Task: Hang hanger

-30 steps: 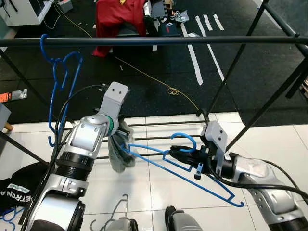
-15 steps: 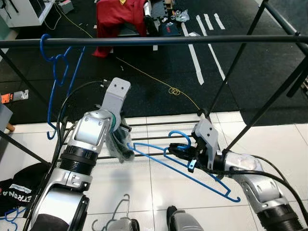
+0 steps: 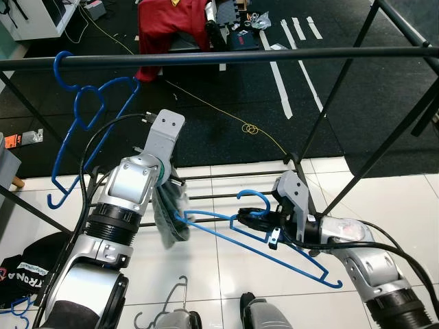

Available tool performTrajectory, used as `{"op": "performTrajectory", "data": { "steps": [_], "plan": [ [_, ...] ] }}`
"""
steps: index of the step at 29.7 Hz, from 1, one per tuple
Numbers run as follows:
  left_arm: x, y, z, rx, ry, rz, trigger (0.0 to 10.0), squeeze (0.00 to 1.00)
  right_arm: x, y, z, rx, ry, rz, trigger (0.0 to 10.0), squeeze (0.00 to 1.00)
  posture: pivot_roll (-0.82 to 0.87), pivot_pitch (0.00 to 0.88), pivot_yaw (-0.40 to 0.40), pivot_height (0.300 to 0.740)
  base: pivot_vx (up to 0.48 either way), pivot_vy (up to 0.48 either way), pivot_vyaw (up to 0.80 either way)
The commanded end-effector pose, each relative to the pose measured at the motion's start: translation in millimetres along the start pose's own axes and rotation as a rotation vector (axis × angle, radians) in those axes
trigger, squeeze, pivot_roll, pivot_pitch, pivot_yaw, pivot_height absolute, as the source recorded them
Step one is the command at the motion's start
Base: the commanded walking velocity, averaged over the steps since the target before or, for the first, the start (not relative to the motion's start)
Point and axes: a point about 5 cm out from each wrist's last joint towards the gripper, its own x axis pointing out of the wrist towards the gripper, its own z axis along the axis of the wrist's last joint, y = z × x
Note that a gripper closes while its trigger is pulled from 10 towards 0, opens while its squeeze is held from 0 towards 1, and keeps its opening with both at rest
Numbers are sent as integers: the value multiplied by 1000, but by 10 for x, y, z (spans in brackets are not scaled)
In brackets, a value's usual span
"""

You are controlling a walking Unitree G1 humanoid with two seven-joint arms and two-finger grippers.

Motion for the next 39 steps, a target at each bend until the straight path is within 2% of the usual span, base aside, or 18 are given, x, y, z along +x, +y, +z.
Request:
{"op": "performTrajectory", "data": {
  "steps": [1, 9, 22, 32, 39],
  "plan": [
    [5, 2, -29, 8, 20, 11, 10000, 0, 14, 54, -26, 10, 4, 30, 10000, 0, -79, 151, 118, 740, 0, 0, 0],
    [7, 11, -25, 25, 16, 43, 10000, 0, 59, 44, -66, 8, 27, 35, 10000, 0, -73, 142, 118, 740, 0, 0, 0],
    [-35, -42, 15, 41, 5, 29, 10000, 0, 100, -11, -112, -42, 60, 0, 10000, 0, -68, 124, 115, 740, 0, 0, 0],
    [-25, -59, -24, 61, 11, 29, 10000, 0, 54, 15, -83, -37, 43, 25, 10000, 0, -71, 118, 111, 740, 0, 0, 0],
    [-38, -79, -11, 67, 6, 21, 10000, 0, 13, -26, -91, -50, 55, 18, 10000, 0, -72, 115, 111, 740, 0, 0, 0]
  ]
}}
